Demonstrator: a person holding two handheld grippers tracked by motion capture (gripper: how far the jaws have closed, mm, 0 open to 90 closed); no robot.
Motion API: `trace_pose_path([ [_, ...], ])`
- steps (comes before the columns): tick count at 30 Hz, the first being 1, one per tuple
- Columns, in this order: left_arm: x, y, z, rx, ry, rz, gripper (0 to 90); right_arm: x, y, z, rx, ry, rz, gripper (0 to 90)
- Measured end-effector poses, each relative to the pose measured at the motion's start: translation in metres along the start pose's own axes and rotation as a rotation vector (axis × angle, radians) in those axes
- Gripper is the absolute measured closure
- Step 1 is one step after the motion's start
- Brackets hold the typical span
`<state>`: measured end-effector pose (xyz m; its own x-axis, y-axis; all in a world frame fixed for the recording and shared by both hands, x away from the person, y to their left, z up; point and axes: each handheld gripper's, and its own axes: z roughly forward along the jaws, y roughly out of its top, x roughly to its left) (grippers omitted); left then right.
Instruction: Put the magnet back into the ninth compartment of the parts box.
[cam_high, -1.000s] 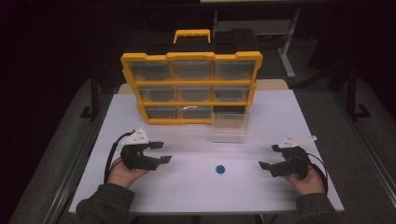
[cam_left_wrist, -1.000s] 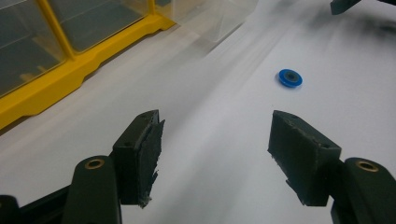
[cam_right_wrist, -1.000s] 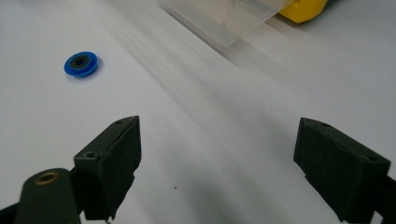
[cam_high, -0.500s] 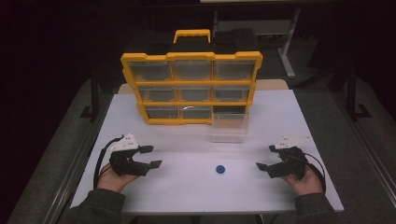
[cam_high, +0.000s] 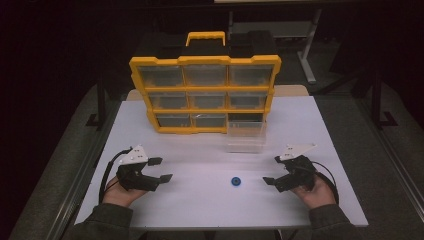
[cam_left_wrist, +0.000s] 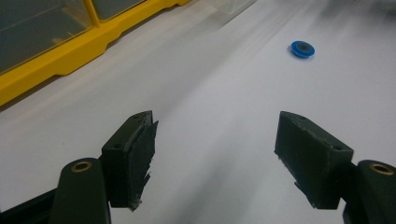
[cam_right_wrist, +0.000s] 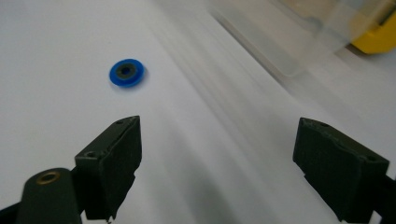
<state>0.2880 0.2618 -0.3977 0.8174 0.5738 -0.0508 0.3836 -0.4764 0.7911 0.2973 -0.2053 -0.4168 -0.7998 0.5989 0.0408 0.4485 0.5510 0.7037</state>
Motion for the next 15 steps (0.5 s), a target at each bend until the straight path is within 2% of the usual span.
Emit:
trace_pose_path([
  [4,0.001,0.0,0.0,0.007,0.004,0.005,28.0,0.003,0.011,0.006,0.021,0.037,-0.011,13.7],
  [8,0.001,-0.001,0.001,0.008,0.008,0.007,27.7,0.005,0.021,0.01,0.018,0.063,-0.017,13.8],
  [10,0.001,-0.001,0.001,0.008,0.008,0.002,27.7,0.007,0.026,0.012,0.016,0.1,-0.018,14.1],
  [13,0.002,-0.001,0.001,0.003,0.008,-0.005,27.7,0.011,0.032,0.015,0.024,0.109,-0.049,15.6],
  [15,0.002,-0.002,0.0,0.002,0.007,-0.004,27.8,0.012,0.036,0.018,0.029,0.136,-0.058,19.1],
])
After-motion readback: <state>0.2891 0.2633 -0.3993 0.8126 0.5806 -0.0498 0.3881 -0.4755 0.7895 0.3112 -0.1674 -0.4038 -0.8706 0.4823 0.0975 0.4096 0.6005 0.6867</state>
